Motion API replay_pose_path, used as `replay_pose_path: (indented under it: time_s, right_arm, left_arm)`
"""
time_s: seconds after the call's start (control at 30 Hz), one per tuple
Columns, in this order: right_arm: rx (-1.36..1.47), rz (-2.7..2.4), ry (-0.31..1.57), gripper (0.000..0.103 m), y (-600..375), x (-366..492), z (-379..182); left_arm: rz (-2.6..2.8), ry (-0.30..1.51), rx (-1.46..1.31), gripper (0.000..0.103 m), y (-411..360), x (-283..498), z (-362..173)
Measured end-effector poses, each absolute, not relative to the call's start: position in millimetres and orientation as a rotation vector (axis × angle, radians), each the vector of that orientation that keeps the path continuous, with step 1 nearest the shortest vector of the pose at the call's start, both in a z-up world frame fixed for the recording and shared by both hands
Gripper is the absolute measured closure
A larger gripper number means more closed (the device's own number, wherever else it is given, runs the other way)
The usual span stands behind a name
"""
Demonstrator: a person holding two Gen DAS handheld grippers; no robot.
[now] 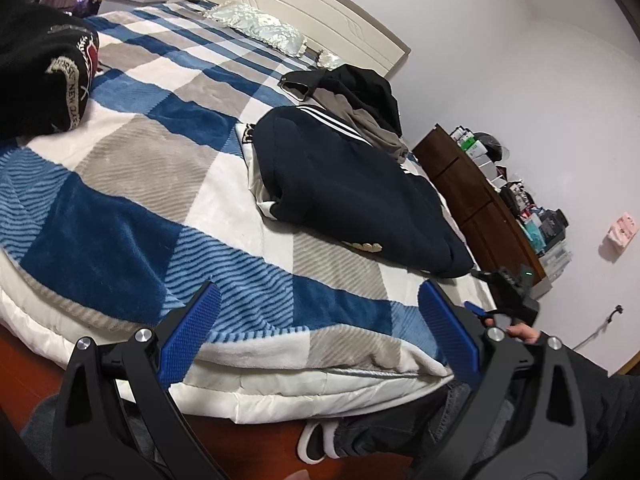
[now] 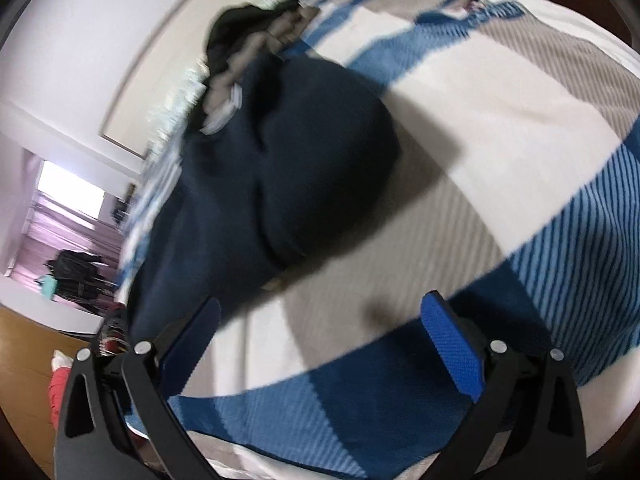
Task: Fold large clothes
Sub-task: 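Move both tools to the folded jacket and grasp its edge with the left tool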
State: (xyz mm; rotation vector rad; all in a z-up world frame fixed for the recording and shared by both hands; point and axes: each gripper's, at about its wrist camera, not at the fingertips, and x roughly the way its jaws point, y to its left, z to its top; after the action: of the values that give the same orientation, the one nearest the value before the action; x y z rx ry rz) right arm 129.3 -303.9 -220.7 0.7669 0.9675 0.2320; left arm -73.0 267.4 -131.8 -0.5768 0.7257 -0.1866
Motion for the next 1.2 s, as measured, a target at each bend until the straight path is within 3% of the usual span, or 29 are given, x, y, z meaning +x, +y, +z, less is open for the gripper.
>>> replay_pose_path:
  time_s: [0.37,0.57,0.77,1.2]
  right_arm:
    - [0.777,0.253,0.606,0.005,-329,125,-198]
    - [0.621,0.334,0.656,0.005,-288,144,-195]
    - [0.686,0.378,0.711,0.005,-285,155,-201]
    - [0.769,0.363,0.863,0.005,-278,166,-231]
  left_arm:
    - [-0.001,0.61,-0.489,0.007,259,-16,-130]
    - [-0.001,0.673,-0.702,0.007,248,45,-164]
    - [-0.016,0.659,-1.048,0.007,231,64,-206]
    - [0.138,0.701,-1.134,0.007,217,124,-248]
